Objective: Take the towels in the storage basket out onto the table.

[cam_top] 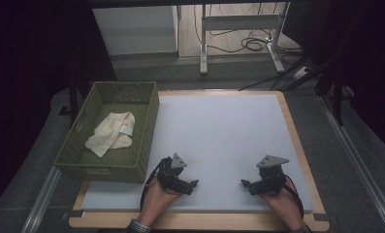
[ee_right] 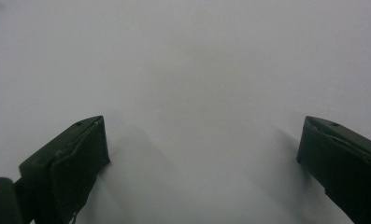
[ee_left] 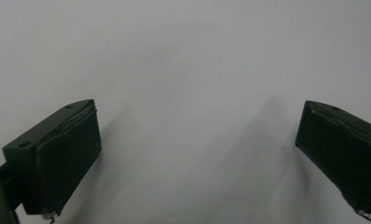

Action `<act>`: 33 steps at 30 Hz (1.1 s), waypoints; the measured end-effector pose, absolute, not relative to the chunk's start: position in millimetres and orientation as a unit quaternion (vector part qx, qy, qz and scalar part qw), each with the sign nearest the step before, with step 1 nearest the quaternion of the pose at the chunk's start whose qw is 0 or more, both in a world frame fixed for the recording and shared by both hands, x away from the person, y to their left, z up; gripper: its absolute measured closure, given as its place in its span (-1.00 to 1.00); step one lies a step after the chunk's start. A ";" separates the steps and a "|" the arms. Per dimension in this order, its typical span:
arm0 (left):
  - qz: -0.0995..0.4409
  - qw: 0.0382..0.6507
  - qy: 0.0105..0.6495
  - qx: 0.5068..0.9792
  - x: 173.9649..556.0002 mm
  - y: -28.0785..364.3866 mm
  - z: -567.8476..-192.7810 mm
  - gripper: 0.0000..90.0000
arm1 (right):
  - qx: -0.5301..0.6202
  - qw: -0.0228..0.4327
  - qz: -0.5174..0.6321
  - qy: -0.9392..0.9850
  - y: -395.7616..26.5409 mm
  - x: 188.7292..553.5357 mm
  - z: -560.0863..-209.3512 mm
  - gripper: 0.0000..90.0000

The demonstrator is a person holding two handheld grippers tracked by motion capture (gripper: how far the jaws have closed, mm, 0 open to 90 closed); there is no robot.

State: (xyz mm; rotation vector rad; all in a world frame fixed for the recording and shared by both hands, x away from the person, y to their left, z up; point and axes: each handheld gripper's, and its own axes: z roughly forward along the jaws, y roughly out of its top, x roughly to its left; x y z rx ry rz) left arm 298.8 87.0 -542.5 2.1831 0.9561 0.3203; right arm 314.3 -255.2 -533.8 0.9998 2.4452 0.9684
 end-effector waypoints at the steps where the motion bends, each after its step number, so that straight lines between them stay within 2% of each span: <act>1: 0.124 0.360 0.371 0.847 298.8 87.0 -542.5 -0.99 | 0.351 0.163 0.340 0.857 -255.3 314.3 -533.8 -0.95; 10: 0.133 0.352 0.359 0.854 300.9 82.0 -523.0 -0.93 | 0.351 0.163 0.340 0.857 -255.3 314.3 -533.8 -0.95; 16: 0.127 0.350 0.355 0.858 306.8 79.2 -515.3 -0.92 | 0.351 0.163 0.340 0.857 -255.3 314.3 -533.8 -0.95; 23: 0.088 0.366 0.355 0.856 317.9 78.2 -505.3 -0.93 | 0.351 0.163 0.340 0.857 -255.4 314.3 -533.8 -0.95; 33: 0.095 0.371 0.339 0.859 327.7 72.0 -488.7 -0.96 | 0.351 0.163 0.340 0.857 -255.4 314.3 -533.8 -0.95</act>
